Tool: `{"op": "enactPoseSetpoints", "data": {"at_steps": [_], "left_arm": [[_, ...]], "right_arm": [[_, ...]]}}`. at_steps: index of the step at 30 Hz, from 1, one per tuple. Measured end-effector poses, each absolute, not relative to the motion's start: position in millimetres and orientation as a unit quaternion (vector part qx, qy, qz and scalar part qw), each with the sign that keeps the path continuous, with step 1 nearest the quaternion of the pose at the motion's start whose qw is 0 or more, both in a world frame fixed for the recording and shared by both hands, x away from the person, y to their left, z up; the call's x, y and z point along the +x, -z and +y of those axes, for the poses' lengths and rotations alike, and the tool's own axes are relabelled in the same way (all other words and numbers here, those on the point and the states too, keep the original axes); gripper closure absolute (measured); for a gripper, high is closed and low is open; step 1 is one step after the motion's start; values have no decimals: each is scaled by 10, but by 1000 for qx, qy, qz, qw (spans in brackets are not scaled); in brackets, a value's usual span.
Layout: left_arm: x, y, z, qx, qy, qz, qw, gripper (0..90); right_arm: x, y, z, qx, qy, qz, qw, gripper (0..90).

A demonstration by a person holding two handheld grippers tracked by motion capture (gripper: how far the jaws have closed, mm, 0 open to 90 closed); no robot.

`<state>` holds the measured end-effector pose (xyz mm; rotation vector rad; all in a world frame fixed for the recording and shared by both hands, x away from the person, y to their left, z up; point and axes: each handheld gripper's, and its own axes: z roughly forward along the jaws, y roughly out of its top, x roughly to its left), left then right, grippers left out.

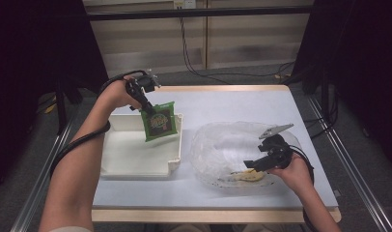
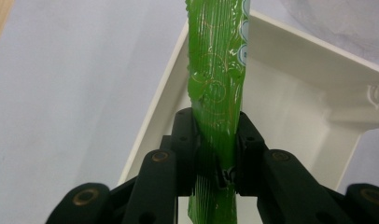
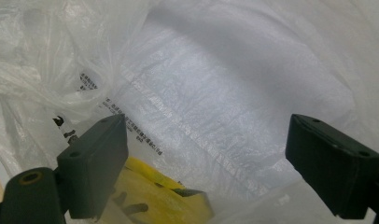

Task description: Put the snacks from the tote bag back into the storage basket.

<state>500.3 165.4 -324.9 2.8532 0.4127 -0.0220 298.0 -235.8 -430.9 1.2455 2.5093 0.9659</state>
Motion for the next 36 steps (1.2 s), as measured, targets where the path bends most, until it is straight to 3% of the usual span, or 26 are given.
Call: {"op": "enactPoseSetpoints", "data": {"at_steps": [36], "left_arm": [[5105, 3375, 1556, 985, 5, 120, 126, 742]], "right_arm": [[2969, 4303, -2331, 419, -322, 845, 86, 130]]}}
